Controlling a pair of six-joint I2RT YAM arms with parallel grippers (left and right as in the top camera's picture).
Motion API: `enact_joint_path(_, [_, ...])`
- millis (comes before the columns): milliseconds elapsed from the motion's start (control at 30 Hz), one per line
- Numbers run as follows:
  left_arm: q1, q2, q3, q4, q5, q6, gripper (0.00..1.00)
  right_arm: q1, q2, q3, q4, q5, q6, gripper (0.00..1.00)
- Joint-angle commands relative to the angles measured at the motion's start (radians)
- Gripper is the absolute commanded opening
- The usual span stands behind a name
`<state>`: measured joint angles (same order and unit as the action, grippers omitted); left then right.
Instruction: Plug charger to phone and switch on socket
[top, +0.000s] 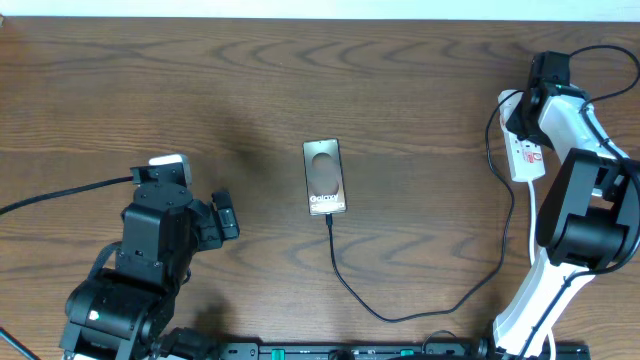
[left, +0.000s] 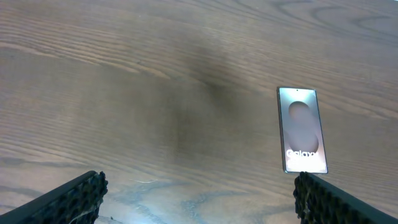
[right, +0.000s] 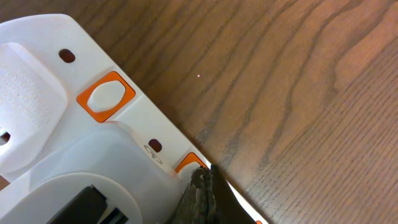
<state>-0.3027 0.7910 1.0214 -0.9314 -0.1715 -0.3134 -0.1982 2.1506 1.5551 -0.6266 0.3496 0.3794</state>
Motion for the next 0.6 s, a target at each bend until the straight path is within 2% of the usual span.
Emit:
enact_joint_path(0, [0.005, 0.0, -0.003, 0.0, -0.017, 0.006, 0.98, 0.12, 0.037, 0.001, 0.008, -0.255, -0.021, 0.01])
enact_joint_path(567, [0.005, 0.0, -0.003, 0.0, -0.017, 0.006, 0.98, 0.121, 0.037, 0.001, 0.049, -0.386, -0.053, 0.01])
